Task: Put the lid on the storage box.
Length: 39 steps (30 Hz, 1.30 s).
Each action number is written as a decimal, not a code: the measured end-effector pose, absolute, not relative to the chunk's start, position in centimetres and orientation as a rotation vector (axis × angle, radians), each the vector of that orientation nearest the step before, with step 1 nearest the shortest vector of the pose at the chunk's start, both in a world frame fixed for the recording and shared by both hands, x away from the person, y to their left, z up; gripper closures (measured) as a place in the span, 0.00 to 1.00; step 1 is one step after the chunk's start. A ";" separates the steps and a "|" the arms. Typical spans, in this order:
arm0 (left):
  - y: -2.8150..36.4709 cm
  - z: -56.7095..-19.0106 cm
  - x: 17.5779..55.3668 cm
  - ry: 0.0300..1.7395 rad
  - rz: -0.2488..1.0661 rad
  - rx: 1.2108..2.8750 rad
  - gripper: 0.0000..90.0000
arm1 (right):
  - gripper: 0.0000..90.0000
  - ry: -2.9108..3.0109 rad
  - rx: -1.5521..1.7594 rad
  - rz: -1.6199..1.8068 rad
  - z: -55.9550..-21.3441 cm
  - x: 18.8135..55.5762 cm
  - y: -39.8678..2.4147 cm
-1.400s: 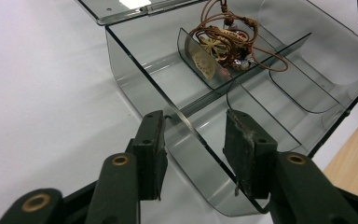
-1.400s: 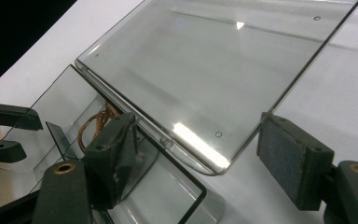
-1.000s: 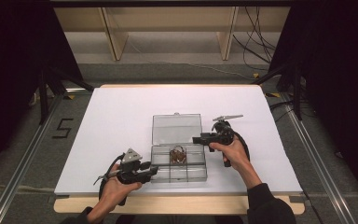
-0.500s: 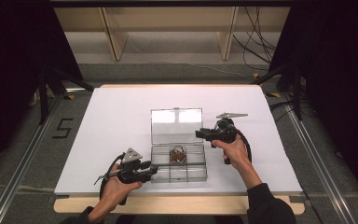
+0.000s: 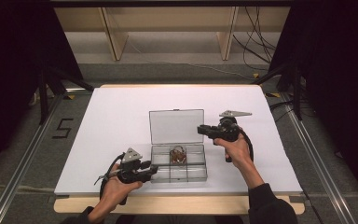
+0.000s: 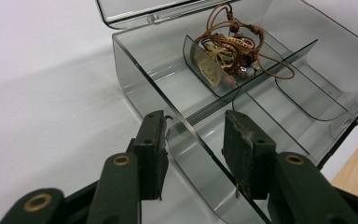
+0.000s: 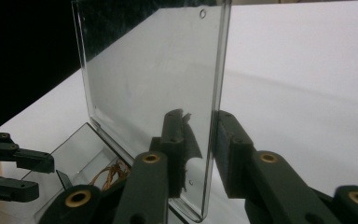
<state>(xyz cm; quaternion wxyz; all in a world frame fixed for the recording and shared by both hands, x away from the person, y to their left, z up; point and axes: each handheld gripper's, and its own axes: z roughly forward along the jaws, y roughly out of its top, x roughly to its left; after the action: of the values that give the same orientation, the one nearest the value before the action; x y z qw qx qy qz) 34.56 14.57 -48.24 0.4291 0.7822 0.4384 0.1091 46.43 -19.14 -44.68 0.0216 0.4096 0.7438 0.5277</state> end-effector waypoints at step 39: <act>14.5 -48.2 34.4 1.089 0.276 1.918 0.64 | 0.84 2.297 1.065 1.636 -42.6 44.8 -19.6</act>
<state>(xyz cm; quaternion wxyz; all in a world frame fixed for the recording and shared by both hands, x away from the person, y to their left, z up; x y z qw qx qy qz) 34.45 14.54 -48.19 0.4436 0.7733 0.4391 0.1111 44.75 -19.56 -42.62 0.0635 0.3527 0.7605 0.5415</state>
